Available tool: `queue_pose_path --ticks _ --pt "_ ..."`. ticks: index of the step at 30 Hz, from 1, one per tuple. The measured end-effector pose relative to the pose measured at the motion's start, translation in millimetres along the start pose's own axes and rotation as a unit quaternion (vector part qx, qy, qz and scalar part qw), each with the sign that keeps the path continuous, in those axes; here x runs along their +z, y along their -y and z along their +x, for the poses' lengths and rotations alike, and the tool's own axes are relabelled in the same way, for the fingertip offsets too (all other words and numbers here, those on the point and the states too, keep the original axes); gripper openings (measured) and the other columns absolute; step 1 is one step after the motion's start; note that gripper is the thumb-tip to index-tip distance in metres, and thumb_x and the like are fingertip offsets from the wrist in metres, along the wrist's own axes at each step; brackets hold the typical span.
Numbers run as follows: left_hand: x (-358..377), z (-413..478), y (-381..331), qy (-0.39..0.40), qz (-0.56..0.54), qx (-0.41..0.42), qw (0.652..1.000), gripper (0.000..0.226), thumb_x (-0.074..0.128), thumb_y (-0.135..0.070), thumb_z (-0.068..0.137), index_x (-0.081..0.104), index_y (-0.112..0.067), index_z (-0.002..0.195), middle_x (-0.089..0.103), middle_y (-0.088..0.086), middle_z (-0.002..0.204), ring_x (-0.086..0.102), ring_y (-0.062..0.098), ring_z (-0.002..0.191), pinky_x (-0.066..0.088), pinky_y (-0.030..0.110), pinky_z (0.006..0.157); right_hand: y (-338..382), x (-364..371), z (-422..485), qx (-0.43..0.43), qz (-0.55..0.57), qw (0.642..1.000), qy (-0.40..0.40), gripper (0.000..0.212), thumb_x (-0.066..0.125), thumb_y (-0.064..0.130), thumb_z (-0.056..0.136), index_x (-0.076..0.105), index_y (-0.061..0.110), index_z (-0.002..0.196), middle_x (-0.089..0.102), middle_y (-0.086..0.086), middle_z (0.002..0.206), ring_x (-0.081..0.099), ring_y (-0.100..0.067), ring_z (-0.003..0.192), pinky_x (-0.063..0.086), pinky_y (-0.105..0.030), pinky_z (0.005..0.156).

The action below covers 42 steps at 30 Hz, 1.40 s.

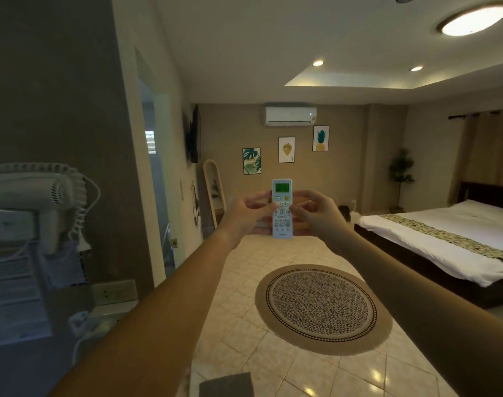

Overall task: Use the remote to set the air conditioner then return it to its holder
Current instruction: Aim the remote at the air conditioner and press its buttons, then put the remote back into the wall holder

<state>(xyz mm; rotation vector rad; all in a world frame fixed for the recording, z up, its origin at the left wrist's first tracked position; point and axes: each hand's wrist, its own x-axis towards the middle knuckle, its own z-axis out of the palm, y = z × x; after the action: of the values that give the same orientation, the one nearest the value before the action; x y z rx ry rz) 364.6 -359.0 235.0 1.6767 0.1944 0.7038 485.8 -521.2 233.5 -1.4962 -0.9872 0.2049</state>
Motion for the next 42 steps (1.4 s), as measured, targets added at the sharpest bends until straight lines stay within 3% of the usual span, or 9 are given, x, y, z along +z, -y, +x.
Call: queue_pose_path --ticks 5,10,16,26,32,39,42 --pt "-49 -10 2 -0.019 0.0 -0.005 1.0 0.043 0.076 -0.009 0.095 0.071 -0.02 0.136 0.081 0.011 0.116 0.08 0.029 0.103 0.068 0.045 0.078 5 49 10 -0.005 0.003 1.0 0.018 0.029 0.063 0.009 0.103 0.065 0.021 0.129 0.077 -0.008 0.101 0.081 -0.013 0.084 0.067 -0.032 0.069" --pt "-100 -26 7 -0.053 0.017 -0.007 0.998 0.044 0.076 -0.009 0.095 0.07 -0.02 0.137 0.082 0.009 0.112 0.08 0.03 0.1 0.069 0.044 0.076 6 103 20 -0.001 0.008 0.999 0.047 0.031 0.063 0.01 0.102 0.065 0.022 0.131 0.077 -0.01 0.105 0.08 -0.02 0.093 0.068 -0.037 0.072" --pt "-165 -51 15 -0.08 0.026 -0.019 0.996 0.044 0.076 -0.008 0.095 0.071 -0.02 0.137 0.079 0.012 0.116 0.082 0.019 0.088 0.067 0.034 0.067 7 171 28 -0.002 0.016 0.996 0.091 0.033 0.065 0.011 0.102 0.064 0.02 0.134 0.075 -0.014 0.109 0.078 -0.027 0.1 0.067 -0.052 0.083" --pt "-262 -106 36 -0.154 0.02 -0.046 0.987 0.044 0.078 -0.008 0.093 0.072 -0.019 0.135 0.078 0.016 0.114 0.08 0.033 0.1 0.065 0.057 0.084 7 289 24 -0.001 0.026 0.988 0.155 0.034 0.064 0.012 0.103 0.061 0.019 0.136 0.072 -0.011 0.11 0.076 -0.027 0.101 0.066 -0.053 0.086" --pt "-313 -142 49 -0.185 0.027 -0.059 0.981 0.044 0.077 -0.008 0.094 0.071 -0.021 0.135 0.078 0.015 0.114 0.08 0.028 0.098 0.068 0.043 0.078 4 351 15 -0.007 0.034 0.981 0.193 0.033 0.065 0.012 0.102 0.061 0.019 0.135 0.069 -0.013 0.116 0.076 -0.028 0.101 0.068 -0.046 0.08" --pt "-365 -178 69 -0.235 0.002 -0.092 0.968 0.035 0.079 -0.008 0.092 0.077 -0.031 0.119 0.08 0.008 0.109 0.08 0.024 0.1 0.067 0.048 0.084 -3 419 3 0.006 0.061 0.97 0.236 0.033 0.066 0.01 0.101 0.061 0.016 0.134 0.074 -0.007 0.112 0.078 -0.022 0.097 0.069 -0.038 0.075" --pt "-383 -191 78 -0.249 -0.005 -0.103 0.963 0.039 0.078 -0.005 0.093 0.075 -0.025 0.127 0.082 0.005 0.107 0.08 0.022 0.098 0.068 0.043 0.081 -10 444 1 0.006 0.059 0.966 0.252 0.033 0.066 0.009 0.101 0.062 0.017 0.132 0.074 -0.009 0.111 0.078 -0.022 0.097 0.069 -0.037 0.075"
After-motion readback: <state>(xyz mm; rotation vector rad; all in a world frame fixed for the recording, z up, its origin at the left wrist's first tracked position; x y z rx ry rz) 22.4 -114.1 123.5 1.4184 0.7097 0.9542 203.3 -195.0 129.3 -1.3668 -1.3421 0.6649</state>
